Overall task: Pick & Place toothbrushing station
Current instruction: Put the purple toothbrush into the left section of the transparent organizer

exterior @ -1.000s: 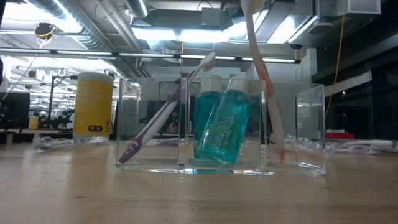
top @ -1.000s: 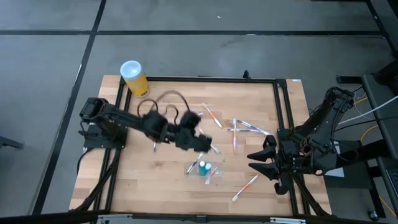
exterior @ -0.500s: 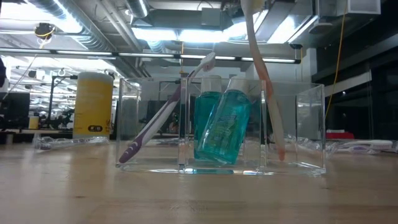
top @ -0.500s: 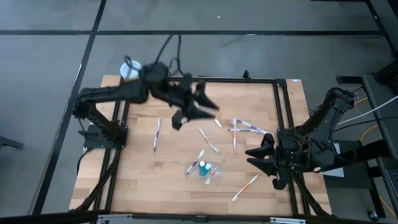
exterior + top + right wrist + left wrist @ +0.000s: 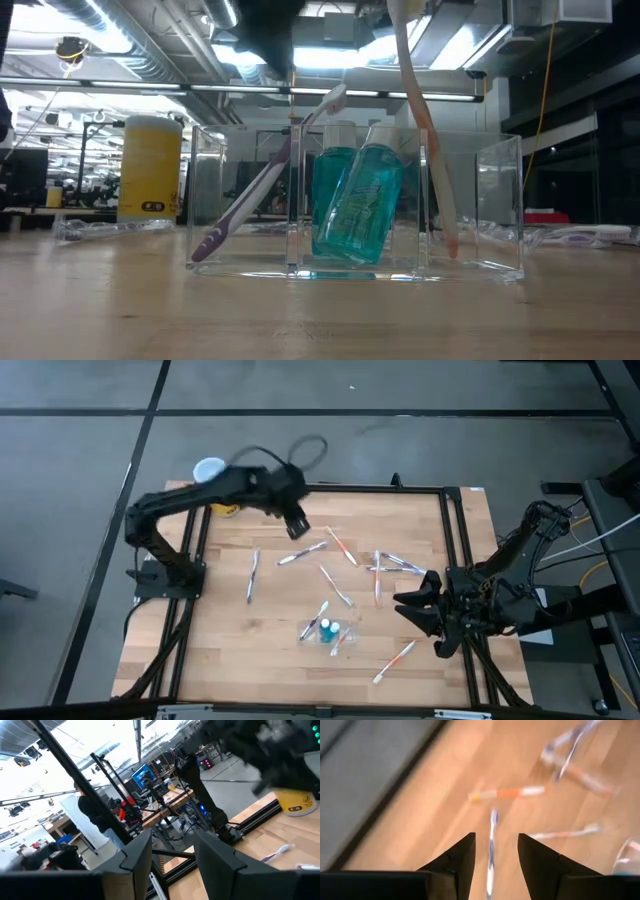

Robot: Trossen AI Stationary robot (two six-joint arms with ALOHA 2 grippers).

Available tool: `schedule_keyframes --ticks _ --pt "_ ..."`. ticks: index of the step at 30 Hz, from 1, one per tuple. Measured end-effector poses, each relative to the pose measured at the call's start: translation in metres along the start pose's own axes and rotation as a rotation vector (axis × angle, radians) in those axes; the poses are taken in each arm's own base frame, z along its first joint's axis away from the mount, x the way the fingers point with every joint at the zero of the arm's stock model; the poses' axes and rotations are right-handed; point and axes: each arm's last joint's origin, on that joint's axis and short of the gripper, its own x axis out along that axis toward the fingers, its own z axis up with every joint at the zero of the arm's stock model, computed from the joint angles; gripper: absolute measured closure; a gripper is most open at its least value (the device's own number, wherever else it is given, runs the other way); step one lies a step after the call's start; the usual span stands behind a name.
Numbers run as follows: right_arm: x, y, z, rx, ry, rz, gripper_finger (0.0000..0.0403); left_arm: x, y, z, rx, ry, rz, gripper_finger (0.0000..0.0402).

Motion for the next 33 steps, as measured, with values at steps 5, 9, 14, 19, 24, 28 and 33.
schedule_keyframes --ticks 5,9,14,19,24,28,33 --pt "0.001 0.000 0.001 0.008 -0.006 -0.002 0.0254 0.069 -0.003 -0.014 0.016 0.200 0.041 0.0275" --pt "0.001 0.000 0.001 0.030 -0.007 -0.002 0.0254 0.105 -0.003 -0.012 0.011 0.295 -0.012 0.0286" --pt "0.001 0.000 0.001 0.034 -0.007 -0.001 0.0254 0.138 0.000 -0.003 -0.011 0.346 -0.046 0.0297" --pt "0.001 0.000 0.000 0.032 -0.006 0.000 0.0254 0.160 0.000 0.011 -0.028 0.325 -0.071 0.0306" --pt "0.002 0.001 -0.002 0.032 0.002 0.013 0.0254 0.177 0.002 0.024 -0.072 0.303 -0.058 0.0309" --pt "0.002 0.002 -0.003 0.033 0.006 0.021 0.0254 0.193 0.004 0.021 -0.093 0.340 -0.048 0.0309" --pt "0.002 0.002 -0.004 0.031 0.007 0.020 0.0254 0.213 0.004 0.013 -0.101 0.400 -0.063 0.0311"
